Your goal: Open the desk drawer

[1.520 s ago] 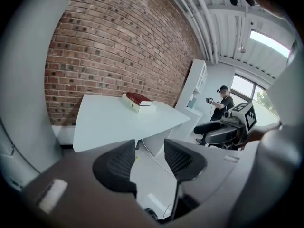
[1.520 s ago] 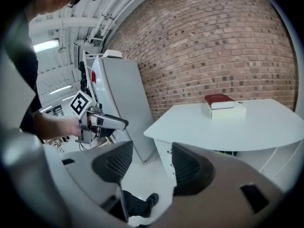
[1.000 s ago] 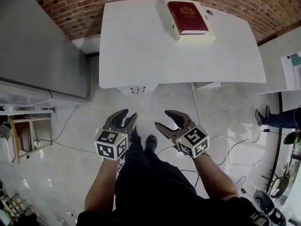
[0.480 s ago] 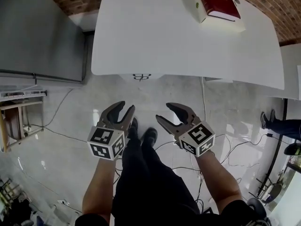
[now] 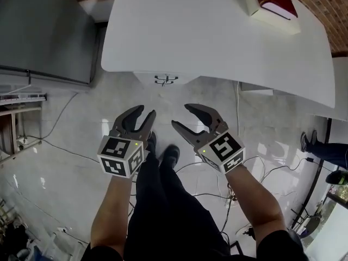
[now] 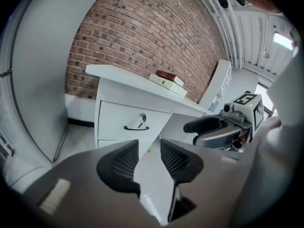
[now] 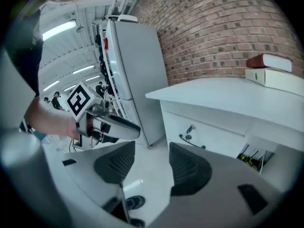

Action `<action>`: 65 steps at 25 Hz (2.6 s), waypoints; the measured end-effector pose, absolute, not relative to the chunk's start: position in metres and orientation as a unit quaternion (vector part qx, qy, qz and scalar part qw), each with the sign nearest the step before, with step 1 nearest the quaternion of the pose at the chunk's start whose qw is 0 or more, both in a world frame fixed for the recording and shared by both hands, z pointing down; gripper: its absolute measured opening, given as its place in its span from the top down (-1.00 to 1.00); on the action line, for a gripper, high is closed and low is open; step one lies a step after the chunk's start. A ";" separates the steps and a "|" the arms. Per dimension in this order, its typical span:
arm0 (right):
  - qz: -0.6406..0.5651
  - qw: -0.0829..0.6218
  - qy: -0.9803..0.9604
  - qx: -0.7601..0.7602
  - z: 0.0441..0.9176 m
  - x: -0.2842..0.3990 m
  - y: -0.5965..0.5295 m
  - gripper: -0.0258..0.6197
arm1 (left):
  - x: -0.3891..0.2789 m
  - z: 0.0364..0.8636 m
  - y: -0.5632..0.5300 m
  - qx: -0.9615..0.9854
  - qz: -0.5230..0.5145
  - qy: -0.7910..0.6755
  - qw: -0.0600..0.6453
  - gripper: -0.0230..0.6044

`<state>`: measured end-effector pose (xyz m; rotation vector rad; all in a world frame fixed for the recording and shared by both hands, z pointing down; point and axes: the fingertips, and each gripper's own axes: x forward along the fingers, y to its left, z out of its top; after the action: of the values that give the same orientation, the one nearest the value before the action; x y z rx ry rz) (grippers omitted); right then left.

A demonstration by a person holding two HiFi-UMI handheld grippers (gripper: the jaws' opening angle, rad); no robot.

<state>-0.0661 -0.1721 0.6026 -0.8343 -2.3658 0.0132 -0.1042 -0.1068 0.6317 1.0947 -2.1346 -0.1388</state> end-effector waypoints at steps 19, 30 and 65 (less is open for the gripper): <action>-0.163 0.338 -0.863 -0.338 0.694 -0.149 -0.176 0.33 | -0.151 0.664 -0.109 0.428 -0.025 -0.839 0.335 0.48; -0.376 0.339 -0.809 -0.300 0.738 -0.199 -0.191 0.41 | -0.171 0.658 -0.099 0.413 -0.040 -0.846 0.336 0.49; -0.484 0.306 -0.768 -0.287 0.754 -0.142 -0.172 0.83 | -0.201 0.674 -0.084 0.405 0.025 -0.870 0.281 0.11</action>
<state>-0.1424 -0.1718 0.7536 -0.7607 -2.0314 -1.2806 -0.2007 -0.0835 0.6742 1.0860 -2.3309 0.0664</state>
